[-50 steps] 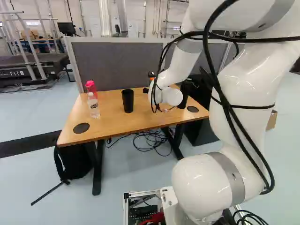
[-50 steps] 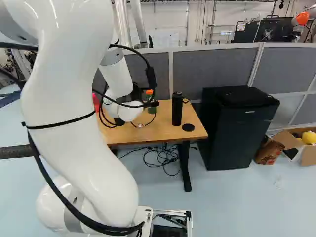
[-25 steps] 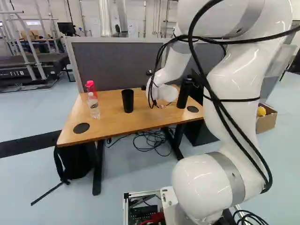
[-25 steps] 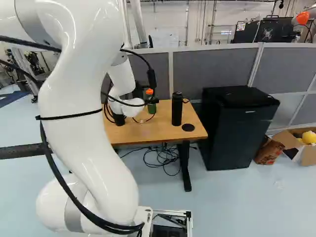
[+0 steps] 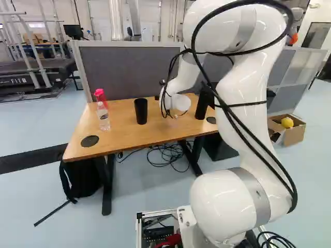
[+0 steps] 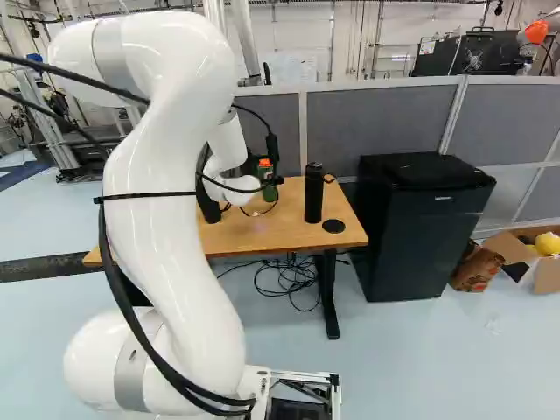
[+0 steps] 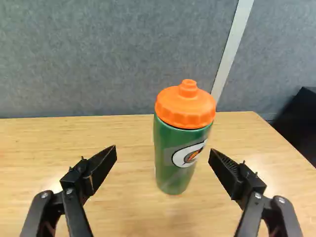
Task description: Pick up the green bottle from the table
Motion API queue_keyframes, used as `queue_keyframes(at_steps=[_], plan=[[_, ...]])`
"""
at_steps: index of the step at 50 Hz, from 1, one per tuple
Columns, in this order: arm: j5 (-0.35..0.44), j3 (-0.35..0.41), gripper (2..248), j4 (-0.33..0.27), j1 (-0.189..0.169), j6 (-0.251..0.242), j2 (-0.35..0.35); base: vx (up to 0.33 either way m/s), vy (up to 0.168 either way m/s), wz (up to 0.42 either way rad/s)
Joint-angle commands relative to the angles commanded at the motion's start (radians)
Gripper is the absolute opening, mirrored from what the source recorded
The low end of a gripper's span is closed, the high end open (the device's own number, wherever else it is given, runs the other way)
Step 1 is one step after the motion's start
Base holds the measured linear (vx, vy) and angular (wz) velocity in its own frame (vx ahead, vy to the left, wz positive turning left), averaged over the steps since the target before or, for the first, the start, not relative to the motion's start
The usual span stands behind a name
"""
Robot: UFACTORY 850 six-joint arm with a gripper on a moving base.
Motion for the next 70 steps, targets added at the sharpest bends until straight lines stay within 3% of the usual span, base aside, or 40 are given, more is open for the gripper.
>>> queue_keyframes(at_steps=[24,39,40,45,46,50,51,55,56,70], plan=[[0.0,-0.141,247,0.0,-0.033,0.0,-0.148,0.0,0.0,0.0],[0.0,-0.192,243,0.0,-0.046,0.0,-0.188,0.0,0.0,0.0],[0.0,-0.193,182,0.0,-0.046,0.0,-0.189,0.0,0.0,0.0],[0.0,-0.195,182,0.0,-0.047,0.0,-0.19,0.0,0.0,0.0],[0.0,-0.195,115,0.0,-0.047,0.0,-0.19,0.0,0.0,0.0],[0.0,-0.195,115,0.0,-0.047,0.0,-0.19,0.0,0.0,0.0],[0.0,-0.195,49,0.0,-0.047,0.0,-0.19,0.0,0.0,0.0],[0.0,-0.195,49,0.0,-0.047,0.0,-0.19,0.0,0.0,0.0],[0.0,-0.195,14,0.0,-0.047,0.0,-0.19,0.0,0.0,0.0],[0.0,-0.192,13,0.0,-0.047,0.0,-0.186,0.0,0.0,0.0]])
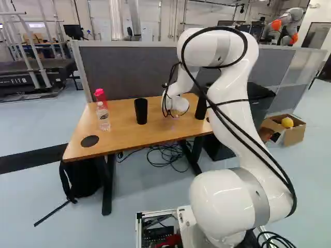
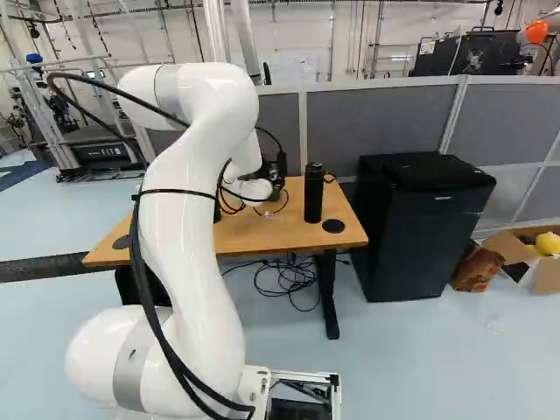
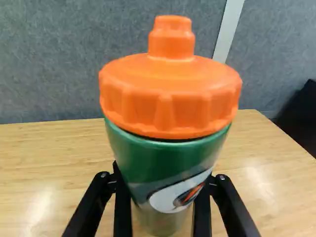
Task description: Pick up the green bottle from the table
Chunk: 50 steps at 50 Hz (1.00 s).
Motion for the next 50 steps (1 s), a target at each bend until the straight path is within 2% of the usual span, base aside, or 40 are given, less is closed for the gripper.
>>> queue_keyframes(at_steps=[15,50], plan=[[0.0,0.064,13,0.0,0.0,0.0,0.069,0.0,0.0,0.0],[0.0,0.279,13,0.0,0.002,0.0,0.299,0.0,0.0,0.0]])
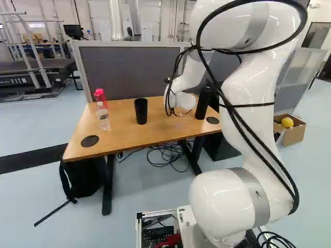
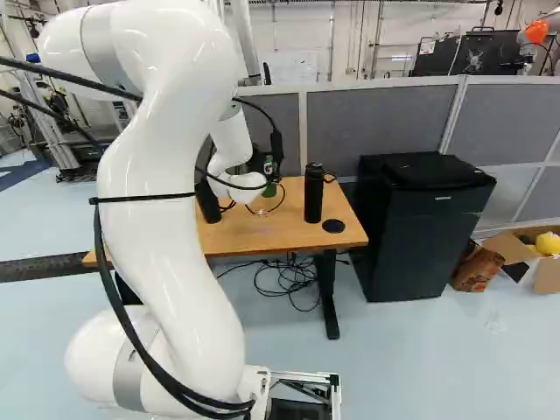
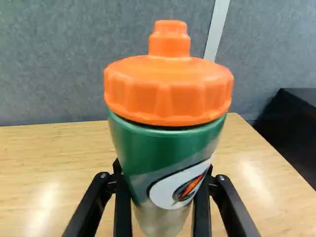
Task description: Pick up the green bottle from the table
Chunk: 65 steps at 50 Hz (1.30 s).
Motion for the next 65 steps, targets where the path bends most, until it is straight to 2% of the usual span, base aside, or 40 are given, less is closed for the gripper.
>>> queue_keyframes(at_steps=[26,40,65], plan=[[0.0,0.15,13,0.0,0.001,0.0,0.178,0.0,0.0,0.0],[0.0,0.226,13,0.0,0.002,0.0,0.252,0.0,0.0,0.0],[0.0,0.261,13,0.0,0.001,0.0,0.284,0.0,0.0,0.0]])
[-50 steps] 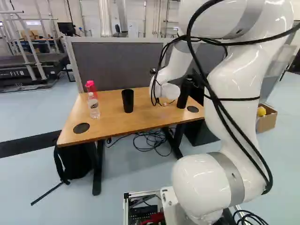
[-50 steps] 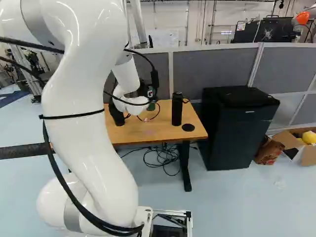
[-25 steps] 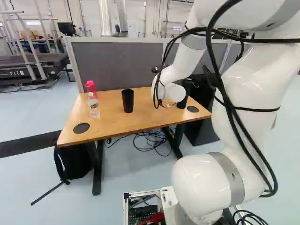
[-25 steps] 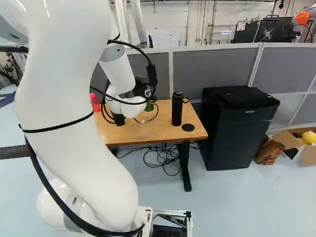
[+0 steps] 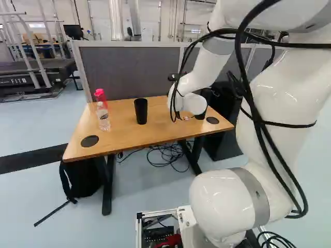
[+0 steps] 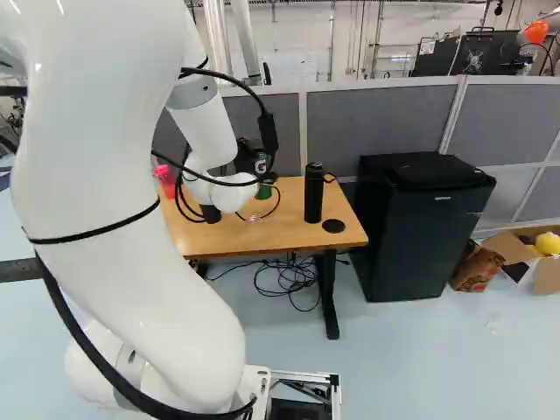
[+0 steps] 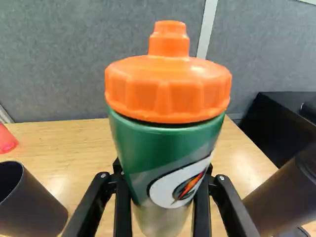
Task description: Pick up the green bottle from the table
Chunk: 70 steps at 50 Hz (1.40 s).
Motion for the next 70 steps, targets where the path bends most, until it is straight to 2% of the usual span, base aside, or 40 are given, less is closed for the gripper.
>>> queue_keyframes(at_steps=[25,70], plan=[[0.0,0.096,13,0.0,-0.004,0.0,0.085,0.0,0.0,0.0],[0.0,0.368,13,0.0,-0.016,0.0,0.328,0.0,0.0,0.0]])
